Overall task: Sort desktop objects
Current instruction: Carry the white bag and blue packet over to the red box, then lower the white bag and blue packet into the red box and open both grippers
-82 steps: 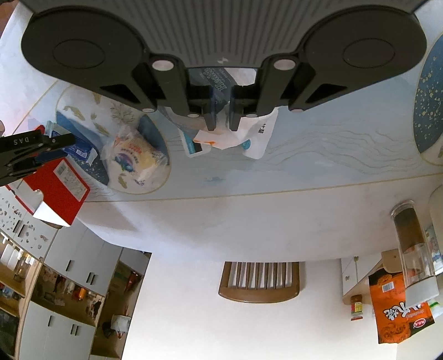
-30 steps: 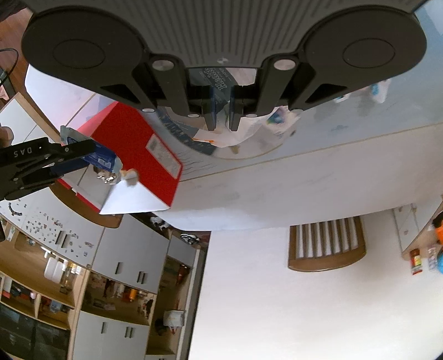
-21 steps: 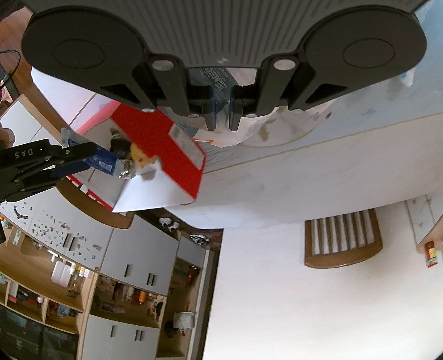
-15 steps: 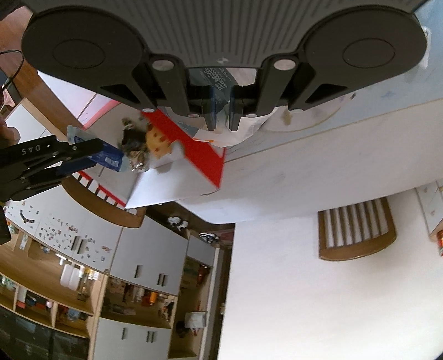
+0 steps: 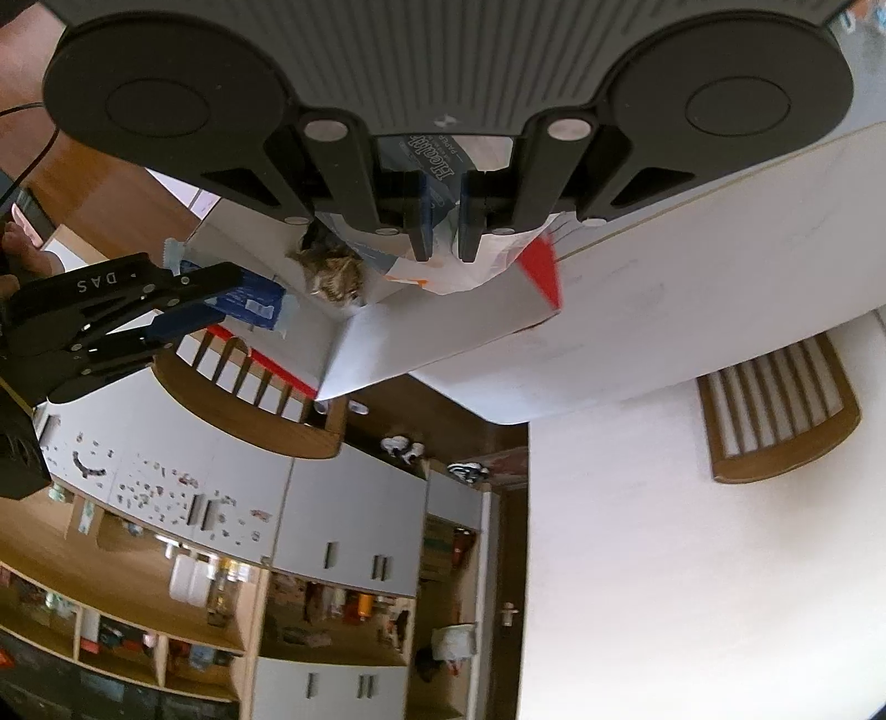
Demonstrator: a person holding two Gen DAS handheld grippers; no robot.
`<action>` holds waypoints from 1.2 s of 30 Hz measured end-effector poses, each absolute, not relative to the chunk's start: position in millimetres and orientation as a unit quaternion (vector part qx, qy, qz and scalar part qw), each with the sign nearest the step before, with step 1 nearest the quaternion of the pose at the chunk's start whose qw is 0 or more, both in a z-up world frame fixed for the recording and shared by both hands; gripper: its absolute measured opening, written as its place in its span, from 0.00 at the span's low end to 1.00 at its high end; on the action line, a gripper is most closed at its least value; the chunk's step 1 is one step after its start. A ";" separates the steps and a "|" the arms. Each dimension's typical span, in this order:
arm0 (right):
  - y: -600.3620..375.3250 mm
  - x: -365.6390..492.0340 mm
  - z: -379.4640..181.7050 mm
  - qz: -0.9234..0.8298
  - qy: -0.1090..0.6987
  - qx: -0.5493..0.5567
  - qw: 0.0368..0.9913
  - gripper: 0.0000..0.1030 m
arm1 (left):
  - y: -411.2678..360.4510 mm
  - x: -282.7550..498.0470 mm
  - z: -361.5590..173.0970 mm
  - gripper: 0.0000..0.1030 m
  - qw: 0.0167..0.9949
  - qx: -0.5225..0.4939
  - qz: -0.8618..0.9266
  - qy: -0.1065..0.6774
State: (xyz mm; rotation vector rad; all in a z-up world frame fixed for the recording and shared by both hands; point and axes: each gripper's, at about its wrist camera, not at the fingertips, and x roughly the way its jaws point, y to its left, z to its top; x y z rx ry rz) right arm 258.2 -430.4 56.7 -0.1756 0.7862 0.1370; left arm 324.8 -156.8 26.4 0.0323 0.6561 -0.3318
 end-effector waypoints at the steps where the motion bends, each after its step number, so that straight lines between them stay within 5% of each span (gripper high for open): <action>1: -434.7 258.7 56.8 0.064 0.382 -0.085 0.918 0.35 | -160.4 327.9 25.6 0.08 0.932 0.018 -0.165 0.321; 36: -486.1 310.3 16.4 0.032 0.413 -0.107 0.904 0.35 | -265.6 391.4 -28.5 0.08 0.894 0.140 -0.220 0.364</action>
